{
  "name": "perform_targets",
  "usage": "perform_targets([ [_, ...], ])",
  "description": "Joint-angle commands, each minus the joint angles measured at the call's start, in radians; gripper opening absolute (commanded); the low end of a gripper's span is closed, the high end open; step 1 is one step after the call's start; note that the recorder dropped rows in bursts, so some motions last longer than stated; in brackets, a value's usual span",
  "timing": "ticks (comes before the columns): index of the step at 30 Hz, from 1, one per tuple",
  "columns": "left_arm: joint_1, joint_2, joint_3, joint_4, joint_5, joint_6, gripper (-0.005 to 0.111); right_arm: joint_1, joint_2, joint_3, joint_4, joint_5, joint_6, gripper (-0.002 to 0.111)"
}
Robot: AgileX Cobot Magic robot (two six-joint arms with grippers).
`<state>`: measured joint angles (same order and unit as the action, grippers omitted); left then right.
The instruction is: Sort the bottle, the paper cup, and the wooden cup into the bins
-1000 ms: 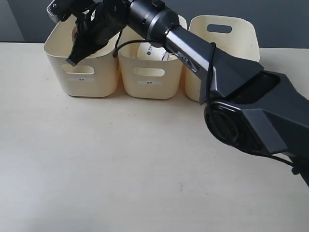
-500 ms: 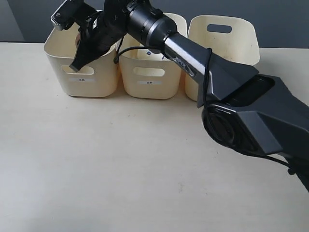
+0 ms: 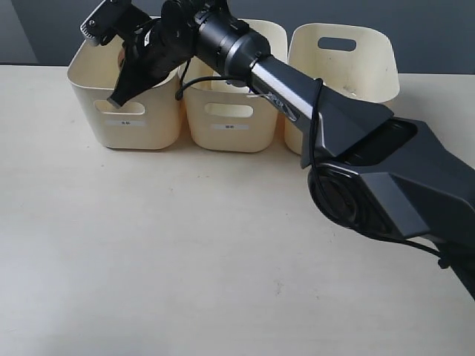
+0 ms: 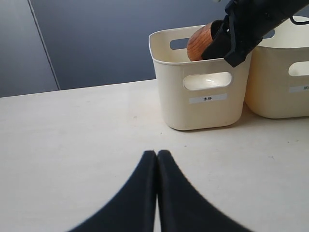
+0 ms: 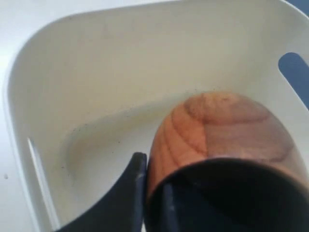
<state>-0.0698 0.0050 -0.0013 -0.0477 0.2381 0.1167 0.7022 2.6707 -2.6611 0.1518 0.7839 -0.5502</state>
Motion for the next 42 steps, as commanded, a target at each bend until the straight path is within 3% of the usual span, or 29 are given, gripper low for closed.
perform_targets([
  [1,-0.004,-0.005,0.001,0.002,0.000,-0.002,0.000,-0.005,0.007,-0.005,-0.012,-0.004,0.003,-0.001],
  [8,-0.004,-0.005,0.001,0.002,0.000,-0.002,0.000,-0.005,0.007,-0.005,-0.014,0.028,0.007,-0.001],
  [12,-0.004,-0.005,0.001,0.002,0.000,-0.002,0.000,-0.005,0.007,-0.005,-0.018,0.042,0.009,0.021],
  [26,-0.004,-0.005,0.001,0.002,0.000,-0.002,0.000,-0.005,-0.003,-0.007,-0.018,0.025,0.013,0.019],
  [33,-0.004,-0.005,0.001,0.002,0.000,-0.002,0.000,-0.005,-0.003,-0.007,-0.018,0.012,0.013,0.037],
  [42,-0.004,-0.005,0.001,0.005,0.000,-0.002,0.000,-0.005,-0.055,-0.009,-0.013,-0.021,0.026,0.038],
])
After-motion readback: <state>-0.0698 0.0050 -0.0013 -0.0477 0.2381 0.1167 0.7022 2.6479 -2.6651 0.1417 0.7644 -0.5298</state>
